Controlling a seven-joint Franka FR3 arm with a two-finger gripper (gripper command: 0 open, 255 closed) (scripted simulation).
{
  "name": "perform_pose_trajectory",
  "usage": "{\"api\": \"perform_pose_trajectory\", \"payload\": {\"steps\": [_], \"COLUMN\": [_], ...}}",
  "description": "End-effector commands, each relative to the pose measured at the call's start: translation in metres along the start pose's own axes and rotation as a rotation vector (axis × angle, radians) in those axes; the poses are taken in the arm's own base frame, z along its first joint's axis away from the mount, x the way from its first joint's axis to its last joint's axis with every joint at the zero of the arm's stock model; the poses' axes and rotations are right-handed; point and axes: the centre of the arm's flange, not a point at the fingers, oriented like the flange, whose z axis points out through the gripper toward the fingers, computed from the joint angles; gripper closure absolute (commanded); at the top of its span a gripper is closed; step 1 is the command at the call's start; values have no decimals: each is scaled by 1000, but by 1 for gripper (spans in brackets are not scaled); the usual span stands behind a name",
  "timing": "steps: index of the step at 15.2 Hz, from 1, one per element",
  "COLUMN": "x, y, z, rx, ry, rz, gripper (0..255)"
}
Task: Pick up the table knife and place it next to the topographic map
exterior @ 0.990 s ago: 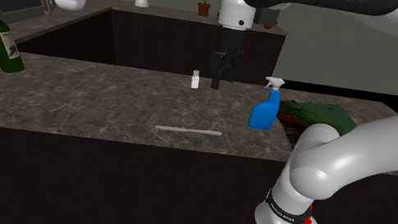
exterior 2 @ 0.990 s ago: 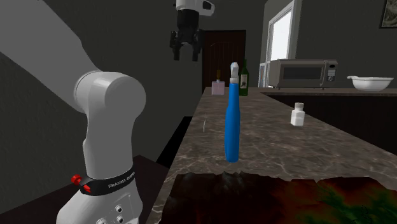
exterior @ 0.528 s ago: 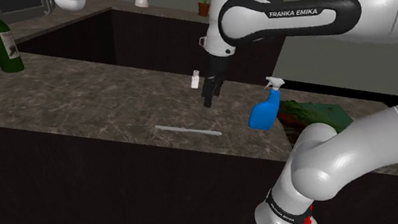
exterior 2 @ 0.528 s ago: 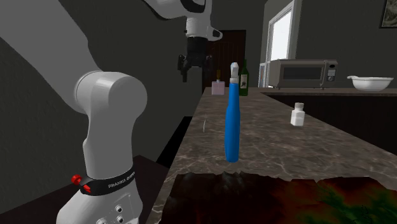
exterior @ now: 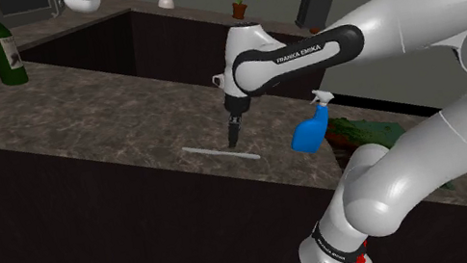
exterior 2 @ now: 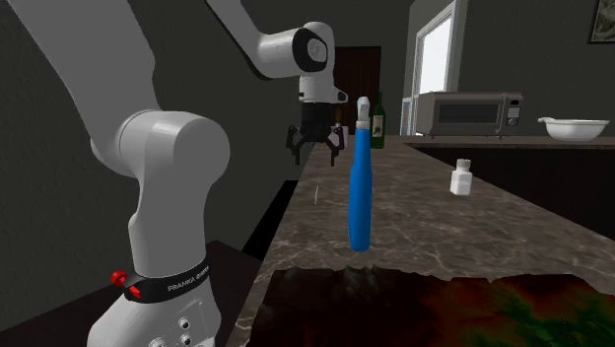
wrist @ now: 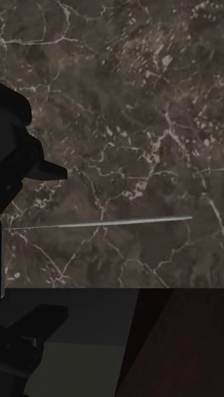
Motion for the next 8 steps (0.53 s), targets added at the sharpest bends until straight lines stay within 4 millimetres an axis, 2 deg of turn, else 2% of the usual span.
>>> {"api": "perform_pose_trajectory", "payload": {"steps": [1,8], "x": [9,9], "y": [5,6], "z": [15,55], "rx": [-10,-10], "ry": [0,0], "rz": [-57,-57], "gripper": [0,0]}}
